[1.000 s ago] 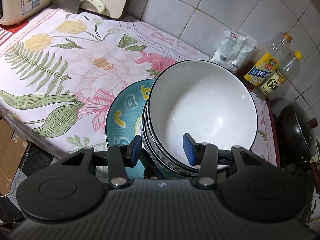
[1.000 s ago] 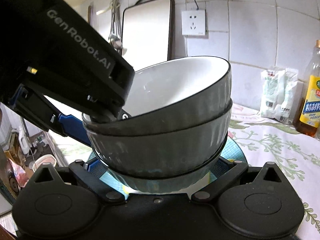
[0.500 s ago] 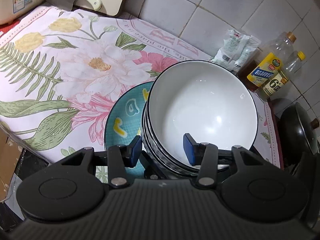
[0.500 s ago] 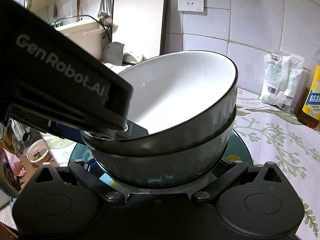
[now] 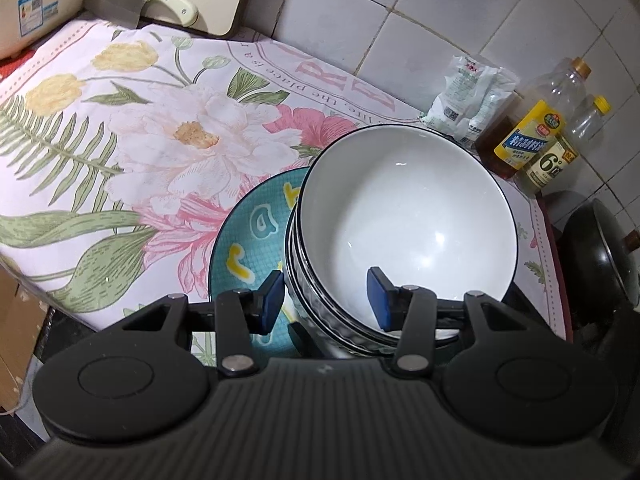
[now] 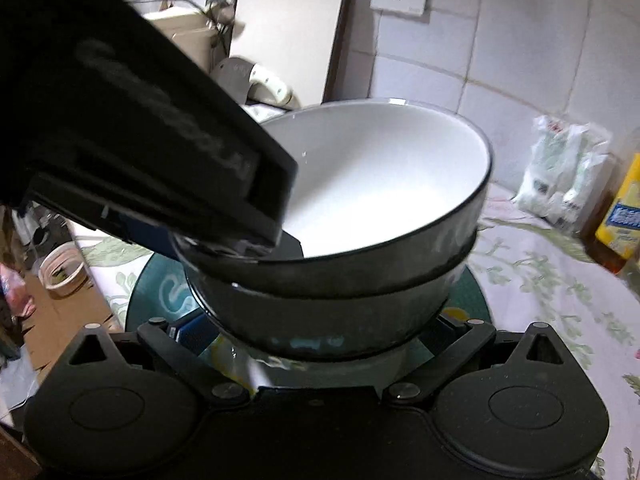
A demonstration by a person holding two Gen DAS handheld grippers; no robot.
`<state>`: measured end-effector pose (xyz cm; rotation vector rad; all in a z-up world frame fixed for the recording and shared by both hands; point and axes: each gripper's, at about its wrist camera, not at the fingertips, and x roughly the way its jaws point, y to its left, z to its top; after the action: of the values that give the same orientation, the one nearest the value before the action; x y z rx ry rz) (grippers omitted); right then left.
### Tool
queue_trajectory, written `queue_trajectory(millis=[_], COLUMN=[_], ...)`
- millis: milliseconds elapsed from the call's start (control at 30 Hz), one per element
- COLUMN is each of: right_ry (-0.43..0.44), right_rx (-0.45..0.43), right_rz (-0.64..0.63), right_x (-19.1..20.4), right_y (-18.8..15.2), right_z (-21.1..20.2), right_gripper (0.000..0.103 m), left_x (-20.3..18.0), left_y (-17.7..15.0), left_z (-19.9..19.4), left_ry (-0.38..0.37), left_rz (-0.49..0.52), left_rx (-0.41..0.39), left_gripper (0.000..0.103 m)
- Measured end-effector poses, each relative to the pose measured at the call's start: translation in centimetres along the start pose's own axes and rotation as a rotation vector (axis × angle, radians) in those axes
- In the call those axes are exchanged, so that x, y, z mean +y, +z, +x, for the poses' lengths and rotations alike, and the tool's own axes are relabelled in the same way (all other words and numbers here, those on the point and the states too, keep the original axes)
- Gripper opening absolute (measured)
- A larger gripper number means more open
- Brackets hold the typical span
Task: Organize plates and bowls
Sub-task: 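Lower the bowl stack onto the blue plate and open both grippers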
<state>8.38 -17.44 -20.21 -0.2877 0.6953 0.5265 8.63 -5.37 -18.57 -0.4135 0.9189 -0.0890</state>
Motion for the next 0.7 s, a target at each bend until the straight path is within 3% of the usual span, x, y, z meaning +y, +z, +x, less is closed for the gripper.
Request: queue_trajectory(millis=[400, 700], right_ry=[-0.065, -0.089], right_rx=[-0.032, -0.035], right_rz=[0.098, 0.196], right_x=[-0.5, -1.1], right_y=[-1.5, -2.9], right_z=[-4.6, -7.8], right_gripper=[0.102, 0.102], left_x=[0.0, -0.3], left_y=[0.5, 0.3], left_z=[-0.5, -4.1], left_ry=[0.016, -0.02], left_rz=[0.028, 0.058], left_rx=[-0.008, -0.049], left_gripper=[0.046, 0.049])
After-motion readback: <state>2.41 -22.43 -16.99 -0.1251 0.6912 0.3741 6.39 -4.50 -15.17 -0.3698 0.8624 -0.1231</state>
